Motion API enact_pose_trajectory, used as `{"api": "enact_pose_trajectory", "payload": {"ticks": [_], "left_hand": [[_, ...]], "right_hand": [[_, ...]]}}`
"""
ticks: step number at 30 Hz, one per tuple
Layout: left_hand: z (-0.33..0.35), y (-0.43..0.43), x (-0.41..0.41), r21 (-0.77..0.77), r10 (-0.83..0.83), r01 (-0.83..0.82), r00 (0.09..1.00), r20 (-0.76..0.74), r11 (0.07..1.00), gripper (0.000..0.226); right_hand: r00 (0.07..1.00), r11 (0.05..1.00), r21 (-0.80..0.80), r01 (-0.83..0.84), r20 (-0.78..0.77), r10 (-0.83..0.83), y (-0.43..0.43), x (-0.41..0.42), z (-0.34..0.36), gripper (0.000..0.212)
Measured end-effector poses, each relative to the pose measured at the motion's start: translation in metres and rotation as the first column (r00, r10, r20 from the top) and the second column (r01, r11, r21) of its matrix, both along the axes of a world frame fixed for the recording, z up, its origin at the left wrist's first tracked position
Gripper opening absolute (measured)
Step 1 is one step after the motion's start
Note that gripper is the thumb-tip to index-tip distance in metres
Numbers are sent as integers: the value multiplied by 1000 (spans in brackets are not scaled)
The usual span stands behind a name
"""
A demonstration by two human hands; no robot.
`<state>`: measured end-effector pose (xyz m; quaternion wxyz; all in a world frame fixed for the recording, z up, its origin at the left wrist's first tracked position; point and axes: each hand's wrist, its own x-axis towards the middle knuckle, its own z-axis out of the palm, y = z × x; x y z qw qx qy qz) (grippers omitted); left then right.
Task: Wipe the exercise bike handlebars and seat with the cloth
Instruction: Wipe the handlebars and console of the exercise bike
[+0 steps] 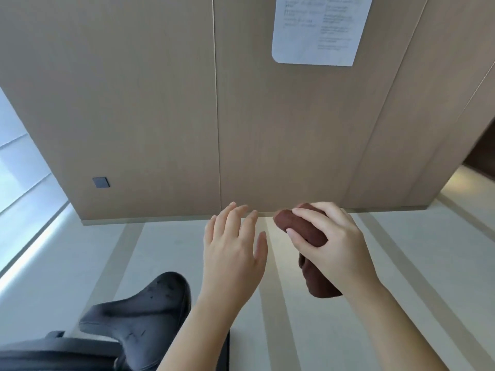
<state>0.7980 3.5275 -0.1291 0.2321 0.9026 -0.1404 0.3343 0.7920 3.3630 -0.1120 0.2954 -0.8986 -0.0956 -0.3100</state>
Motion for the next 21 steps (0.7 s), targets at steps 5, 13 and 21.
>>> {"api": "enact_pose_trajectory", "payload": {"ticks": [5, 13, 21], "left_hand": [[-4, -39, 23, 39, 3, -2, 1000, -17, 999, 27], [-15, -63, 103, 38, 46, -46, 999, -9, 998, 26], [-12, -17, 234, -34, 210, -209, 977, 39, 977, 31]], "right_hand": [[1000, 1000, 5, -27, 10, 27, -37, 27, -2, 28], [997, 997, 28, -78, -4, 78, -59, 110, -12, 29], [965, 965, -7, -261, -10, 261, -7, 267, 2, 31]]}}
